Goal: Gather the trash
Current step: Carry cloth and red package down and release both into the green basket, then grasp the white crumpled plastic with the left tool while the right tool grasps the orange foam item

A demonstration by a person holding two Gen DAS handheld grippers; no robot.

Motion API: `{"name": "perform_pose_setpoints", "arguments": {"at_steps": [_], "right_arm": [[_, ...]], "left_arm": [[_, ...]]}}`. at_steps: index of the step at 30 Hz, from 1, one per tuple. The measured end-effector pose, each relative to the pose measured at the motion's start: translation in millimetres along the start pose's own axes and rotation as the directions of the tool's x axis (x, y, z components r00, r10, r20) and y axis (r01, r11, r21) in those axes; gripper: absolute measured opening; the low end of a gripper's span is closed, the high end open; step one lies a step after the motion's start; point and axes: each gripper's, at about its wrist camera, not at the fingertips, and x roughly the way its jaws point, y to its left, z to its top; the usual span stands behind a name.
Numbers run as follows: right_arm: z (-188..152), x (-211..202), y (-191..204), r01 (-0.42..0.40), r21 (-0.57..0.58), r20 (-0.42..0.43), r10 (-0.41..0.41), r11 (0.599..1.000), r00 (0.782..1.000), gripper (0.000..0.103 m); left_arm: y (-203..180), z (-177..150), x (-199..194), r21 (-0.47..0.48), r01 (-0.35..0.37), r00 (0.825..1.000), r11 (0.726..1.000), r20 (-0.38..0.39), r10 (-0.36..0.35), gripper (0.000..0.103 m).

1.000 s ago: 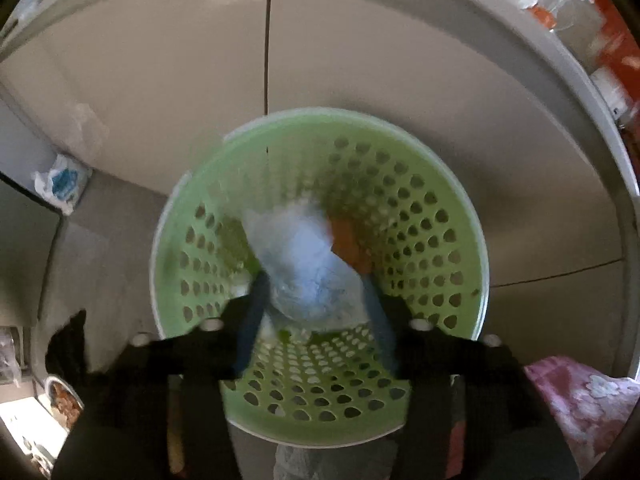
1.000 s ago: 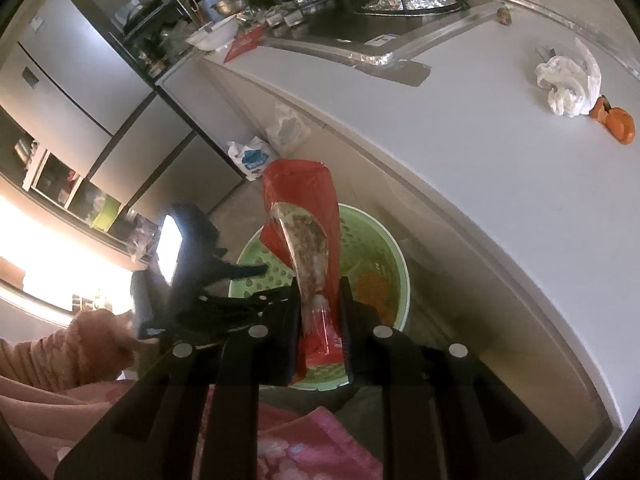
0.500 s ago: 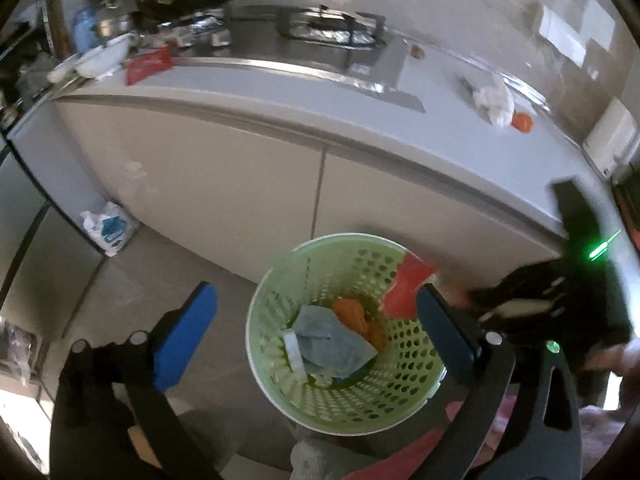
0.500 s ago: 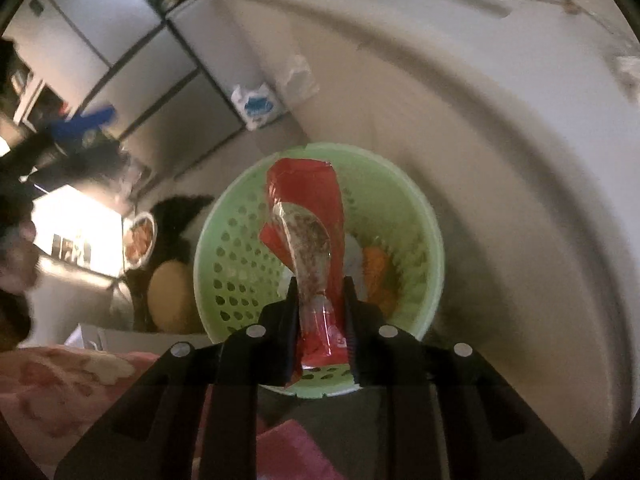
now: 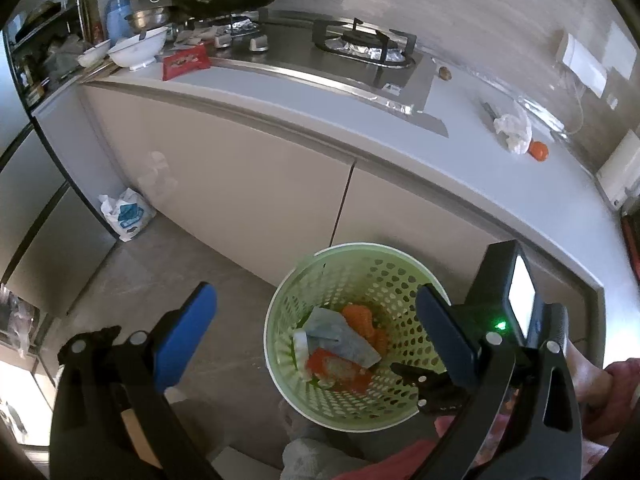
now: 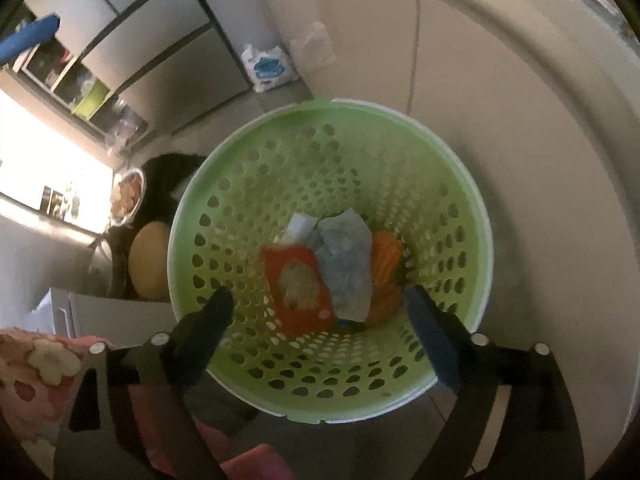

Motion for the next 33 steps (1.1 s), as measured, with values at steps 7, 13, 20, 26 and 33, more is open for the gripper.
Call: {"name": "perform_pose_setpoints", "arguments": {"at_steps": [7, 13, 20, 26, 33], "right_arm": [[-1.4, -57.6, -20.7, 0.012, 0.134, 0.109, -0.027, 0.991, 0.994, 0.095], [-19.9, -140.5, -42.8, 0.076, 0.222, 0.266, -0.135, 0.972, 0.954, 0.101], [-47.1, -219.0, -93.8, 0.165, 0.372, 0.368, -0.309, 0.913, 0.877, 0.101], [-67.6, -249.6, -156.9, 0.208, 0.487, 0.375, -0.418, 0.848, 0.827, 0.101], [-80.4, -255.4, -227.3, 0.242, 0.552, 0.343, -0.481, 0.798, 0.807, 0.101]], "left_arm": [[-6.2, 12.6, -11.1, -0.013, 0.061, 0.997, 0.998, 0.045, -0.06, 0.095], [-36.5, 36.4, -26.9, 0.063, 0.057, 0.991, 0.996, 0.12, -0.064, 0.095], [-91.5, 73.5, -24.9, 0.188, 0.122, 0.976, 0.974, 0.157, -0.153, 0.095], [-168.9, 108.3, 2.0, 0.329, 0.207, 0.955, 0.921, 0.139, -0.264, 0.095], [-247.3, 142.0, 60.7, 0.386, 0.219, 0.948, 0.896, 0.134, -0.29, 0.095]]}}
